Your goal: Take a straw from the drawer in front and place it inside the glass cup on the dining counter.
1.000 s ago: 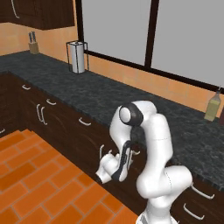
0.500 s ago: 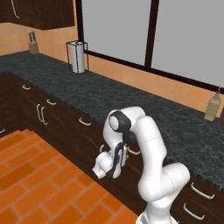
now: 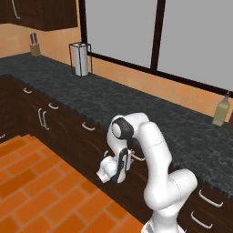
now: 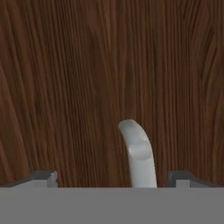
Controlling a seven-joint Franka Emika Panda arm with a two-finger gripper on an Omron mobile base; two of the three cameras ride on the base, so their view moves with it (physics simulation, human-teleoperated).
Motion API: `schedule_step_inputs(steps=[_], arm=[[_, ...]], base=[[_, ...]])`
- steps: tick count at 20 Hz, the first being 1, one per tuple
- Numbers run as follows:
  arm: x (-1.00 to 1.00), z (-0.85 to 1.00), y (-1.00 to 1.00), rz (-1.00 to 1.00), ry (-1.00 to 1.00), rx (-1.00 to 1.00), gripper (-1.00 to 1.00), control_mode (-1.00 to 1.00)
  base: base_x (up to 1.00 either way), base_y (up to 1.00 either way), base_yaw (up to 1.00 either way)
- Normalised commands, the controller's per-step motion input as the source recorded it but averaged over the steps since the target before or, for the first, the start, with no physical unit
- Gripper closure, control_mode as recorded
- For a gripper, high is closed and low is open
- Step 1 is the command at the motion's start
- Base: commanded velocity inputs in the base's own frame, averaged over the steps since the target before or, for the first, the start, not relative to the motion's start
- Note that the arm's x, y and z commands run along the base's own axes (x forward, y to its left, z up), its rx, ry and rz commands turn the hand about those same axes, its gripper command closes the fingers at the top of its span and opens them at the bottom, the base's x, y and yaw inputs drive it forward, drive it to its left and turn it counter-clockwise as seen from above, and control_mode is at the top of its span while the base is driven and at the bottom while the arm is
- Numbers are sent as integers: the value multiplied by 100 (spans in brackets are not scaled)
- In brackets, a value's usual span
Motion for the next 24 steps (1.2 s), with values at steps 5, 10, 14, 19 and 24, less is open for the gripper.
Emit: schedule_step_inputs(steps=[5, 10, 14, 19, 24], arm=[[-2, 7, -32, 0, -3, 4, -100, -100], [0, 2, -9, 0, 0, 2, 100, -100], [-21, 10, 19, 1, 0, 4, 100, -100], [-48, 12, 64, 2, 0, 2, 100, -100], [-59, 12, 95, 3, 0, 0, 100, -100]], base=[[0, 0, 0], [0, 0, 0], [0, 0, 0], [0, 0, 0], [0, 0, 0]])
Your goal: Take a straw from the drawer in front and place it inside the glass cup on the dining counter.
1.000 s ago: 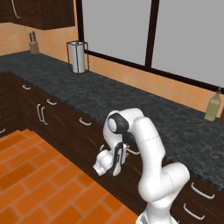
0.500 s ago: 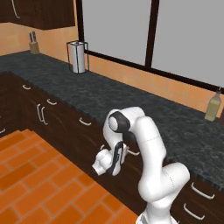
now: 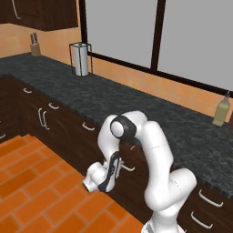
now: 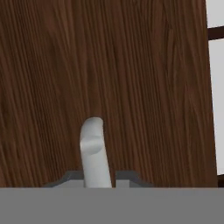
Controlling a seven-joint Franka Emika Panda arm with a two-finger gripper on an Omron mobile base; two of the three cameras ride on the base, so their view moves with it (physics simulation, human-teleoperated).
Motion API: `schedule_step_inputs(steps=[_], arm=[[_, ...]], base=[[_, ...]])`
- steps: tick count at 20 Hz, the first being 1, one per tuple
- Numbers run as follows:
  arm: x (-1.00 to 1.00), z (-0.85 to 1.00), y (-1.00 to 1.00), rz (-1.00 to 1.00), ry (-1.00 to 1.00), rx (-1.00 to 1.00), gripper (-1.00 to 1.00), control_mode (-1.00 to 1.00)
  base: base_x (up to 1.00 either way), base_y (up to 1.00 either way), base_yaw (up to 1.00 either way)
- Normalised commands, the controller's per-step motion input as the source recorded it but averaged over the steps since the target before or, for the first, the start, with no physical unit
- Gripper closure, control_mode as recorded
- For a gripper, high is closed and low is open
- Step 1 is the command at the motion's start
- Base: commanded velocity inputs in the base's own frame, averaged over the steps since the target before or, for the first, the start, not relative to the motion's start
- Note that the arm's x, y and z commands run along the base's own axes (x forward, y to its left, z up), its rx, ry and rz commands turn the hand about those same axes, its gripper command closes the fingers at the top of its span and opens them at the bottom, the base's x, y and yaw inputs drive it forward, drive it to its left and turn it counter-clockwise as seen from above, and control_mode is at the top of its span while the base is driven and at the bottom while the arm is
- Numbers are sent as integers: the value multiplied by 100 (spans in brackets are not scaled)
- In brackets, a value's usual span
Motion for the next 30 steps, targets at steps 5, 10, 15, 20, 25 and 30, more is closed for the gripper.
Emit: schedule_step_inputs(steps=[5, 10, 15, 20, 25, 30], arm=[[-55, 14, 100, 5, 0, 0, 100, -100], [-46, 14, 100, 4, 4, 4, 100, -100], [-38, 19, 80, 3, 9, 18, -100, -100], [-34, 37, 39, 7, 26, 50, -100, -100], [-36, 81, 3, 5, 14, 52, -100, -100], [-15, 100, -21, 0, 0, 33, -100, -100]], base=[[0, 0, 0], [0, 0, 0], [0, 0, 0], [0, 0, 0], [0, 0, 0], [0, 0, 0]])
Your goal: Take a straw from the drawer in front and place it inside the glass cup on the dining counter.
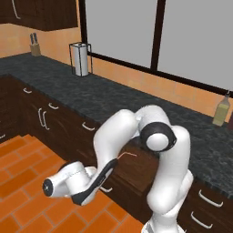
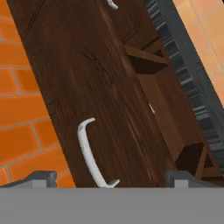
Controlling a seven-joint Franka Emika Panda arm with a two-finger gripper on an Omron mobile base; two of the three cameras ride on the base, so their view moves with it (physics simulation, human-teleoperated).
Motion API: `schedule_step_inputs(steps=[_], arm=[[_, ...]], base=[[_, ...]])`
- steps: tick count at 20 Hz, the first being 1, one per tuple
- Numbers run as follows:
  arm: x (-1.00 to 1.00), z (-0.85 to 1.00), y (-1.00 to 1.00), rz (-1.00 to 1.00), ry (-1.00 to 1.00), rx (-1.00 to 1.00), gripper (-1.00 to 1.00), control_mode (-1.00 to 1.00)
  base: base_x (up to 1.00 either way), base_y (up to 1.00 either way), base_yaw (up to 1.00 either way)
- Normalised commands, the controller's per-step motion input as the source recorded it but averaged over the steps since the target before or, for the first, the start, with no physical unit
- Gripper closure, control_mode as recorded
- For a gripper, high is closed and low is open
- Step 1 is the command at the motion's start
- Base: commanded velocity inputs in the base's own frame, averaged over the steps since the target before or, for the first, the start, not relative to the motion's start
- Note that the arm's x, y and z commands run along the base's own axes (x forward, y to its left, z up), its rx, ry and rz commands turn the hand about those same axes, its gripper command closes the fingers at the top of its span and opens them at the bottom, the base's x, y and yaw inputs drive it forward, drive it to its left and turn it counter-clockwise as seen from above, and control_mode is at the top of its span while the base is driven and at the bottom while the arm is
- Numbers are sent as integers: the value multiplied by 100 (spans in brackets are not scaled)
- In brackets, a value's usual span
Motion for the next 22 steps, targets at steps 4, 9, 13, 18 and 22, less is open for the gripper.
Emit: schedule_step_inputs(steps=[4, 9, 13, 18, 22], arm=[[0, 100, -55, -2, 4, 31, -100, -100], [3, 100, -61, -3, 16, 32, -100, -100], [13, 71, -82, 0, 20, 19, -100, -100], [9, -13, -92, 0, 14, 9, -100, -100], [14, -48, -62, 2, 1, 7, -100, -100]], base=[[0, 0, 0], [0, 0, 0], [0, 0, 0], [0, 0, 0], [0, 0, 0]])
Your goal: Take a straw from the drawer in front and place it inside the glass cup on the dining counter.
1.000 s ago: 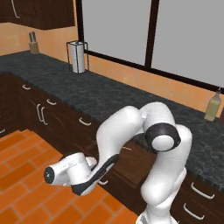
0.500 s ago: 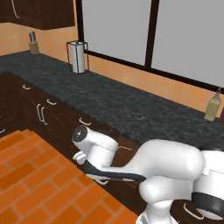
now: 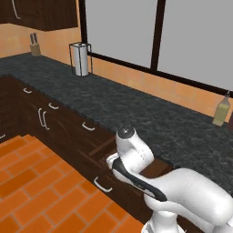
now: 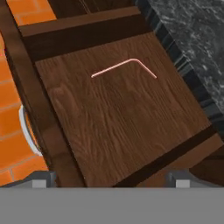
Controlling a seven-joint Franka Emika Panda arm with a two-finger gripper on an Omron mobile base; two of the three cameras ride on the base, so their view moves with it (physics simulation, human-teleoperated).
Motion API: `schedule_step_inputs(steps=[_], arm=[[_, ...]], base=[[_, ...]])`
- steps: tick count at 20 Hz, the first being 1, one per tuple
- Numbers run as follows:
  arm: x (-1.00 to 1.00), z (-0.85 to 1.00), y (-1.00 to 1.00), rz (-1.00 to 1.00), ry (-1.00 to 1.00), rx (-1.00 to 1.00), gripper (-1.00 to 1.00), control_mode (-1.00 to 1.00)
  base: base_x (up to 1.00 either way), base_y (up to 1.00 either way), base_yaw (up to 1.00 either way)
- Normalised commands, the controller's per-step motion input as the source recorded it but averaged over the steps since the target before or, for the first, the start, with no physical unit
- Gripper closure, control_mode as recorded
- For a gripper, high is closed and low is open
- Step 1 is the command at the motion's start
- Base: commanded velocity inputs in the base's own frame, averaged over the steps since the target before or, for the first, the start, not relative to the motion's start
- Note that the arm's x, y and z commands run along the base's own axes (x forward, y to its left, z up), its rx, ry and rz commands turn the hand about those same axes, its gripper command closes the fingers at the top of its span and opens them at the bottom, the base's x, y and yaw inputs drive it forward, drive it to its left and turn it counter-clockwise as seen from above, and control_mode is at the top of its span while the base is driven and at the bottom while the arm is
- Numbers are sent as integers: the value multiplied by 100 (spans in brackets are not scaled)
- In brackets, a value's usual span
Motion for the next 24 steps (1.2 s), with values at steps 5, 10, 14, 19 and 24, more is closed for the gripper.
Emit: schedule_step_inputs(steps=[5, 10, 14, 19, 24], arm=[[59, -44, -15, 0, 5, 2, -100, -100], [65, -50, -10, 0, 11, 3, -100, -100], [41, -53, -2, 0, 13, 4, -100, -100], [34, -54, 5, 0, 14, 0, -100, -100], [11, -52, 26, 0, 9, 0, -100, -100]], base=[[0, 0, 0], [0, 0, 0], [0, 0, 0], [0, 0, 0], [0, 0, 0]])
